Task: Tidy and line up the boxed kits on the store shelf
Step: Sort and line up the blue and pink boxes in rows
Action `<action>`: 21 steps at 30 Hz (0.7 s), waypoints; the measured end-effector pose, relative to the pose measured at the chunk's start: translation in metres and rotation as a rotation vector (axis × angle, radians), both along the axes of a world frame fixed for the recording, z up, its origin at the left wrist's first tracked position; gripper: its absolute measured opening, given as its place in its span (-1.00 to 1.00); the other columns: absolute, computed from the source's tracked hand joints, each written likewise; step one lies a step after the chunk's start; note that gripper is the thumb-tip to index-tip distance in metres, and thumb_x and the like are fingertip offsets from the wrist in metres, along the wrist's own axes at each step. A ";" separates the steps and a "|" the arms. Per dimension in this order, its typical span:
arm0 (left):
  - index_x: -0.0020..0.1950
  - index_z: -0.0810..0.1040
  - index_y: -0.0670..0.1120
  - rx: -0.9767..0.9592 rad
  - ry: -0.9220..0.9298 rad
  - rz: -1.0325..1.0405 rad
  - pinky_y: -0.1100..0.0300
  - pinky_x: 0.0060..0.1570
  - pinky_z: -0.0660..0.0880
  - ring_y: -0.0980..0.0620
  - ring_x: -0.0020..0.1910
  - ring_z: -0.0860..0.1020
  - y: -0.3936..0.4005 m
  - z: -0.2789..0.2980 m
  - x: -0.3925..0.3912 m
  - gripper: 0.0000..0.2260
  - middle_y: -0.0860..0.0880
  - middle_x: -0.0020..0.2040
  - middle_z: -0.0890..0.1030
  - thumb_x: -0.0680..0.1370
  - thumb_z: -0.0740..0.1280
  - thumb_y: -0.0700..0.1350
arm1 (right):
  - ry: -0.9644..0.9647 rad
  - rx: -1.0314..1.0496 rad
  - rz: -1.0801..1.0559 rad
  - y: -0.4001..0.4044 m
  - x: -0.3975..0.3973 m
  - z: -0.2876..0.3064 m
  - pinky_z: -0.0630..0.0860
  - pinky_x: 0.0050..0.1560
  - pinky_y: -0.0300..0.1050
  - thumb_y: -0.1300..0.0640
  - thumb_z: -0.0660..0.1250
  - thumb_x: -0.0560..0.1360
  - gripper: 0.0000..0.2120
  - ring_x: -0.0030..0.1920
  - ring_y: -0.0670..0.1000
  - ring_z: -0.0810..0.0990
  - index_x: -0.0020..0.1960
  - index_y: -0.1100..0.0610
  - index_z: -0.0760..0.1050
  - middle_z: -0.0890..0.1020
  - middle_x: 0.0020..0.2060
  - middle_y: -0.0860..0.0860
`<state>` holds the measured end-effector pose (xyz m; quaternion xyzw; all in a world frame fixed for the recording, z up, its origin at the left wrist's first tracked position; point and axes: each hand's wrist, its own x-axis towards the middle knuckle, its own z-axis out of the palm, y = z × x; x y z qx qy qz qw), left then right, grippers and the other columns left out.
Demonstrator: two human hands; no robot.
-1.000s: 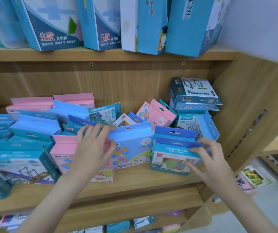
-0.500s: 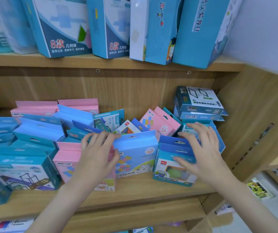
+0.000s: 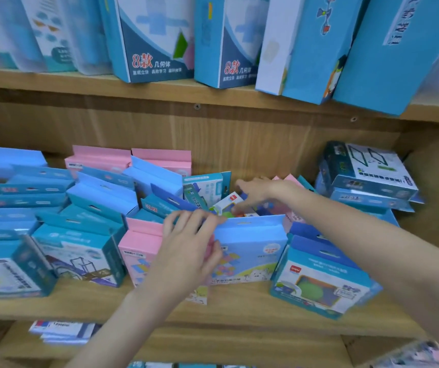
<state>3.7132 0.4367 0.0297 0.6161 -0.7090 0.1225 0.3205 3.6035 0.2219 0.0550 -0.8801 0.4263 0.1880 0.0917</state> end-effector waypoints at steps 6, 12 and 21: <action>0.08 0.51 -0.05 0.005 0.015 0.011 0.11 0.10 0.21 -0.01 -0.12 0.42 -0.002 -0.001 -0.001 -0.73 0.02 -0.11 0.51 0.43 0.16 -0.08 | -0.418 0.140 -0.040 -0.005 -0.009 -0.007 0.34 0.23 -0.11 0.01 0.50 0.33 -0.23 0.29 0.05 0.33 0.39 0.10 0.15 0.34 0.30 0.06; 0.07 0.53 -0.06 -0.010 0.008 0.015 0.12 0.11 0.21 0.00 -0.13 0.41 -0.003 -0.003 -0.001 -0.72 0.02 -0.13 0.51 0.42 0.16 -0.07 | -0.630 0.281 -0.197 0.008 -0.008 0.001 0.39 0.13 -0.08 0.18 0.49 0.33 -0.26 0.25 0.04 0.37 0.39 -0.02 0.18 0.35 0.33 0.04; 0.08 0.51 -0.03 -0.021 0.001 0.010 0.11 0.12 0.21 0.03 -0.12 0.39 -0.001 -0.002 -0.001 -0.73 0.05 -0.15 0.48 0.43 0.15 -0.06 | -1.090 -0.417 -0.005 0.106 -0.103 0.068 0.35 -0.11 -0.29 -0.02 0.41 0.36 -0.29 0.06 0.00 0.51 0.35 -0.31 0.09 0.44 0.14 -0.27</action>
